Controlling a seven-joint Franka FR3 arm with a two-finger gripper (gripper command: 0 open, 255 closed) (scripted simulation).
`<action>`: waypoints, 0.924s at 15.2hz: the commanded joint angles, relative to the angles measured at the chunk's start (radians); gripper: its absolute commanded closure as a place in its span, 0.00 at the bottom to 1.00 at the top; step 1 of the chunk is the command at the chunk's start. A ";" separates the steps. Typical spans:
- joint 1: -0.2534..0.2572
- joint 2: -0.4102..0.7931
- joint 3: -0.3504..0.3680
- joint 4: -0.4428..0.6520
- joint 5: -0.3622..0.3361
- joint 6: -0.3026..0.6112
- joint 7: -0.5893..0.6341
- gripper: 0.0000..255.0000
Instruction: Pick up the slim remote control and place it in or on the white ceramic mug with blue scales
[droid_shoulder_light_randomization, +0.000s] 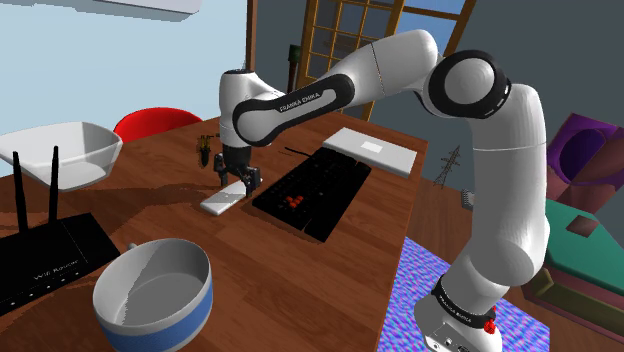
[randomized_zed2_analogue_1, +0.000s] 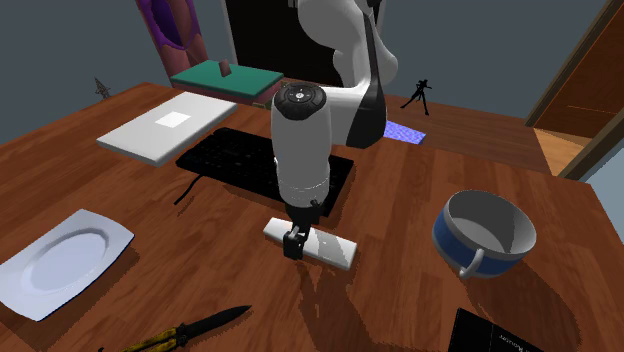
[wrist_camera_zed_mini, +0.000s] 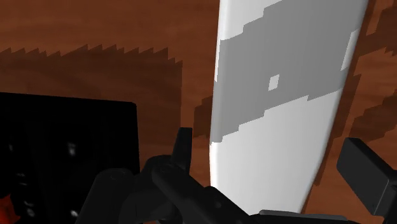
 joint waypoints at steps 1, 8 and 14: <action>0.000 0.000 0.000 0.000 0.000 0.000 0.000 0.00; 0.000 0.000 0.000 -0.001 0.000 0.001 0.000 1.00; -0.001 -0.006 0.002 0.004 0.004 -0.010 -0.002 1.00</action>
